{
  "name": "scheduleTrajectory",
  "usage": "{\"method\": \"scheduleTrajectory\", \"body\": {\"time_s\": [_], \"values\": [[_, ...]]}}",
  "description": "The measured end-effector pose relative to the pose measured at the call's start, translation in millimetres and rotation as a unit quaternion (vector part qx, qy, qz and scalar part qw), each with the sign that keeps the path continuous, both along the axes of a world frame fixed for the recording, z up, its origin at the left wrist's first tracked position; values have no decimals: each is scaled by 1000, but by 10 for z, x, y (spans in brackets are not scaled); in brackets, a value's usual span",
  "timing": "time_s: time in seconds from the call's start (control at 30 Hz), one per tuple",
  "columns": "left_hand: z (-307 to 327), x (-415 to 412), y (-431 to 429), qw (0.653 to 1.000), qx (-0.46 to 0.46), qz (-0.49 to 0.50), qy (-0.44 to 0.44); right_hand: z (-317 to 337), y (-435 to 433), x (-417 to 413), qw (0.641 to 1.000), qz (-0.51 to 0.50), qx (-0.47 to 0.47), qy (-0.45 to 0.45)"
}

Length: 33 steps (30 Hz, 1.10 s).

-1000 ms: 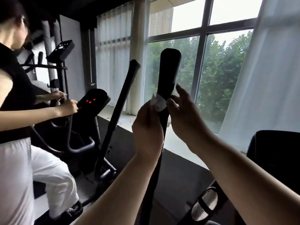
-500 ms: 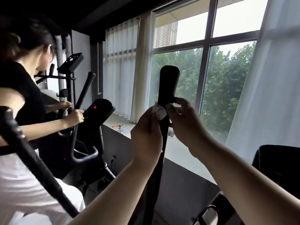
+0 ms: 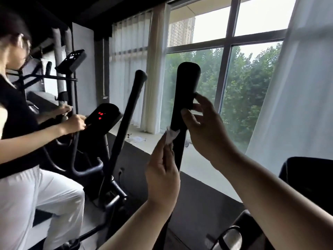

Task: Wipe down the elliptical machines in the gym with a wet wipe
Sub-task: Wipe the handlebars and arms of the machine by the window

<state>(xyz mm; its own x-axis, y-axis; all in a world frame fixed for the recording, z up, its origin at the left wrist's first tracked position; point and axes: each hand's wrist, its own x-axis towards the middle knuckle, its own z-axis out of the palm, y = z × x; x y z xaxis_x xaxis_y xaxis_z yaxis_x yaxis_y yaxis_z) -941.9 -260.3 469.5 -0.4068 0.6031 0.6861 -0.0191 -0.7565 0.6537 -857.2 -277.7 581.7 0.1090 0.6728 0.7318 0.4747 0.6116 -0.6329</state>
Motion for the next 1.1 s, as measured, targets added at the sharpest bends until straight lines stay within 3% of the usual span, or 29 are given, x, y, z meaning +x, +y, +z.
{"method": "scheduleTrajectory", "body": {"time_s": [0.17,0.3,0.37,0.53,0.8,1.0,1.1], "values": [[457,-119,55,996,-26,33,81,94,12,-24,999,-22,24,-43],[885,-103,149,997,15,-68,44,57,14,6,996,-35,38,-67],[813,-54,158,996,25,-79,25,45,7,46,996,-37,29,-71],[338,36,121,1000,26,5,2,49,-14,67,996,-27,17,-81],[376,37,185,1000,-1,-17,-5,41,1,54,997,-25,22,-75],[-207,22,98,999,-23,-29,-16,22,63,67,999,-17,1,-47],[-267,-22,97,994,-42,-89,-56,0,56,10,997,-40,10,-63]]}}
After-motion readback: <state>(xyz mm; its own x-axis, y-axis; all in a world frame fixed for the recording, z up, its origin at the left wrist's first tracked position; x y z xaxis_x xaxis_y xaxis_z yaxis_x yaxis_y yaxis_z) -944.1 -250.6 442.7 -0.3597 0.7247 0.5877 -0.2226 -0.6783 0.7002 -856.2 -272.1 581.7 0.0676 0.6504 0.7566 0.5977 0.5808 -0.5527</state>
